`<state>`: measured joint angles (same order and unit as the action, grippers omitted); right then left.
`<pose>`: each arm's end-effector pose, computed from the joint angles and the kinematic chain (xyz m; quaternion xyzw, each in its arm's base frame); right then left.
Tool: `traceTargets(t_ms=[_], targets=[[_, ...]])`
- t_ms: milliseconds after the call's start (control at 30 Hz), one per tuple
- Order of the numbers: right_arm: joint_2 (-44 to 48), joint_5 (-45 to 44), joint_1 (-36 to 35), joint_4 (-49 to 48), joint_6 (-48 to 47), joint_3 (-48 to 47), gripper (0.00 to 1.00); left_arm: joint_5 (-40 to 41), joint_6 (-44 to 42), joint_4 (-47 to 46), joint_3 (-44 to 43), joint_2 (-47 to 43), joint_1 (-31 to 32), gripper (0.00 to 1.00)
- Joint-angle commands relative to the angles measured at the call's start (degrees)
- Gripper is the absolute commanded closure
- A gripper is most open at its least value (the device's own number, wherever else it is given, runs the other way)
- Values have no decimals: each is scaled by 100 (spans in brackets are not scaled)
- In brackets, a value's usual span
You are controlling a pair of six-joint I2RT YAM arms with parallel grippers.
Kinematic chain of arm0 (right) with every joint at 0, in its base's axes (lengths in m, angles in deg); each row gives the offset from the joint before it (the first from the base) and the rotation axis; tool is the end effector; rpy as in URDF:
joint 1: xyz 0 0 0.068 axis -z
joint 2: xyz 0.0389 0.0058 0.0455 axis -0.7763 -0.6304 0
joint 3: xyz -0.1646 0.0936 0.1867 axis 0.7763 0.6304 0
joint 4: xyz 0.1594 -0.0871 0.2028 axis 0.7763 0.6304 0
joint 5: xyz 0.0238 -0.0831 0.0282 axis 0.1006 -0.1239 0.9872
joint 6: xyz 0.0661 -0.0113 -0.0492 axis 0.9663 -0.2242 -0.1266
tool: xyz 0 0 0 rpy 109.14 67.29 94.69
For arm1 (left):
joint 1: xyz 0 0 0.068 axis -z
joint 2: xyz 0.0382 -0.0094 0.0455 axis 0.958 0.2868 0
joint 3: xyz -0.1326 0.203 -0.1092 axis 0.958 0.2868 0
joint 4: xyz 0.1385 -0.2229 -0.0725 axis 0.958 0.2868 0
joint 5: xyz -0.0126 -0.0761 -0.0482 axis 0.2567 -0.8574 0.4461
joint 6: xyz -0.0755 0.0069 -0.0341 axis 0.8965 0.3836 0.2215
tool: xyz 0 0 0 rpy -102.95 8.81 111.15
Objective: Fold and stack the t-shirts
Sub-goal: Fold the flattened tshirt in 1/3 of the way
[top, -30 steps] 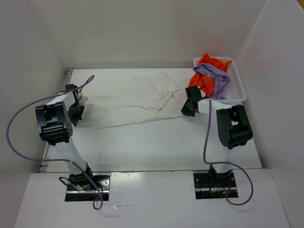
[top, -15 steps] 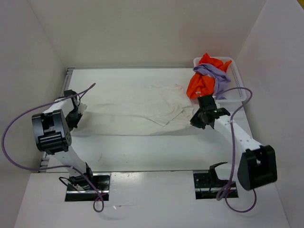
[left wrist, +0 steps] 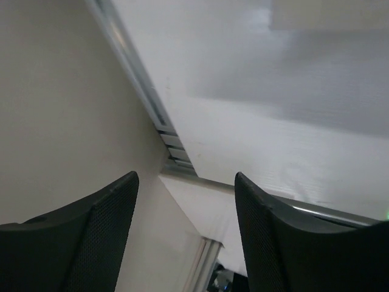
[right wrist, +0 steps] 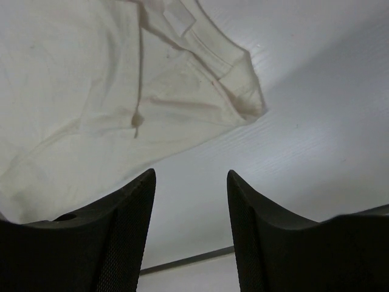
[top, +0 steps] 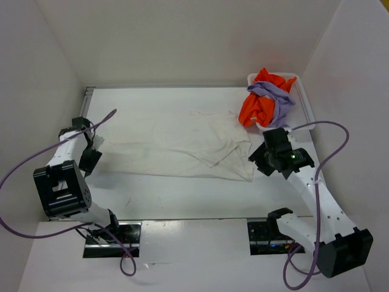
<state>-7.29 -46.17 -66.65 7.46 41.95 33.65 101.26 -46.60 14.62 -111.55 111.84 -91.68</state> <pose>0.2020 0.0455 0.2411 0.3642 0.8858 0.1087 0.2663 0.2616 0.1197 0.1595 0.0629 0.9684 0.2412 0.0029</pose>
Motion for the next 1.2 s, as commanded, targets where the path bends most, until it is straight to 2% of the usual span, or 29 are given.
traceTargets(t_ms=[0,33,133,200,300,367,533,633,700,767,800,900,933,1000,1033,1067,1167], targets=[[-661,-56,-167,-494,-569,-319,44,-298,27,66,-1011,-11,-133,28],[-873,-213,-289,-496,-631,-389,44,-796,193,180,-1242,225,-134,25],[-1261,-364,-422,-443,-554,-312,43,-1449,369,488,-1517,717,-134,22],[-1262,-303,-493,-653,-316,-23,37,-1845,449,287,-1368,894,-134,20],[-1244,-197,-493,-1101,-53,338,22,-2311,739,146,-1297,1333,-134,17],[-1639,-258,-546,-1356,-52,462,21,-2749,959,-3,-1297,1387,-134,16],[-2771,-258,-730,-1691,-113,462,21,-2848,1030,-249,-1112,1809,-134,16],[-3028,-258,-730,-1954,-113,515,21,-2620,1152,-582,-1033,2002,-134,16],[-3134,-40,-730,-2226,-113,629,22,-2620,1223,-733,-981,2090,-134,21],[-3388,110,-730,-2428,-166,682,24,-2690,1346,-812,-1042,2152,-134,34],[-3476,163,-730,-2429,-244,682,25,-2760,1407,-882,-1042,2204,-134,47],[-3679,-20,-844,-2377,-245,568,27,-2761,1408,-883,-973,2327,-134,68],[-3679,-21,-844,-2376,-297,568,27,-2761,1408,-883,-972,2328,-134,83],[-3679,-91,-844,-2324,-298,568,30,-2700,1408,-935,-823,2328,-134,96],[-3618,-91,-844,-2237,-298,568,32,-2647,1347,-996,-648,2328,-134,100],[-3618,-91,-844,-2123,-298,568,36,-2646,1259,-997,-551,2180,-186,100],[-3399,-30,-844,-1920,-167,568,63,-2462,1066,-778,-234,1810,-248,100]])
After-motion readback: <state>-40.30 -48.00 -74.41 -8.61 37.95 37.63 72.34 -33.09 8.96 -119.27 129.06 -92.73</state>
